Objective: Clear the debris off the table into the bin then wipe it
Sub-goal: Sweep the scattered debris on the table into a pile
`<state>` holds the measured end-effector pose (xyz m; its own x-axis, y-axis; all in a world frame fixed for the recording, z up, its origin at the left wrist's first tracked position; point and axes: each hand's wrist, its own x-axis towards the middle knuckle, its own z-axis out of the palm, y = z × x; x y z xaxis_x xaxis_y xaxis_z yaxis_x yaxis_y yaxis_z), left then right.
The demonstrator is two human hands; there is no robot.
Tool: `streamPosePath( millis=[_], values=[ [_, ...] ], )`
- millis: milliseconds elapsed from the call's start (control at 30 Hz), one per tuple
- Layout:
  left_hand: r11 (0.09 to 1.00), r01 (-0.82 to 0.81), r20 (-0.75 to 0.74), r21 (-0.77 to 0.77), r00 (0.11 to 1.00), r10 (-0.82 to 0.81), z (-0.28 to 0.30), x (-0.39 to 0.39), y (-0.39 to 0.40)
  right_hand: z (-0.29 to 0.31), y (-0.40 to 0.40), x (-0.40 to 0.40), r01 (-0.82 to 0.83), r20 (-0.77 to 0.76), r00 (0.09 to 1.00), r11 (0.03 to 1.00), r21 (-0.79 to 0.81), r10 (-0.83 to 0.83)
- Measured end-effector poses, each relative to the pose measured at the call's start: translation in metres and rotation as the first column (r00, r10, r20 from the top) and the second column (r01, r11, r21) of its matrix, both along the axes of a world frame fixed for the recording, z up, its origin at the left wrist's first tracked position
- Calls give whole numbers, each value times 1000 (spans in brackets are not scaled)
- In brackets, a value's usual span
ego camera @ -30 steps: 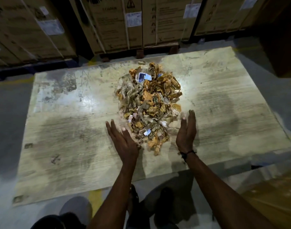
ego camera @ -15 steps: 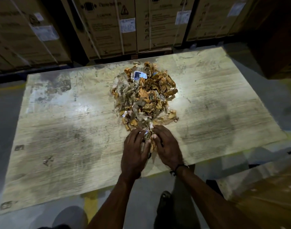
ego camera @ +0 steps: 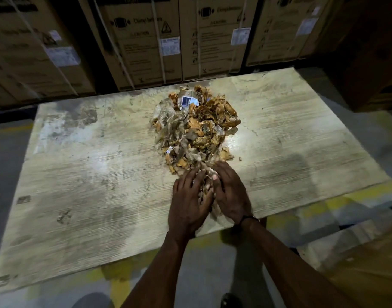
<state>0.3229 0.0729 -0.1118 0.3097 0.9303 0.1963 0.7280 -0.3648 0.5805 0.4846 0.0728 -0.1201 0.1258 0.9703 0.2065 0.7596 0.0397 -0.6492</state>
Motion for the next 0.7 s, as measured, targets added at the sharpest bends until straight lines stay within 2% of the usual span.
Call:
streamPosePath(
  millis=[167, 300, 400, 500, 600, 700],
  values=[
    [999, -37, 143, 6, 989, 36, 7, 2, -4, 11, -7, -2, -40, -108, 993, 996, 82, 48],
    [994, -99, 97, 45, 991, 94, 14, 3, -9, 10, -7, -2, 25, -96, 995, 992, 123, -13],
    [994, -99, 46, 55, 994, 97, 12, 3, -6, 2, -5, -2, 16, -39, 999, 997, 74, -13],
    [997, -78, -15, 0, 997, 78, 7, 3, -4, 0, -3, -1, -28, 20, 999, 999, 22, 28],
    [999, -42, -7, -14, 999, 42, 3, 4, -3, 5, -3, -1, -78, -52, 996, 997, 16, 78],
    [998, -47, 38, 51, 998, 45, 5, 2, -3, 8, -4, 0, -62, -118, 990, 994, 88, 72]
  ],
)
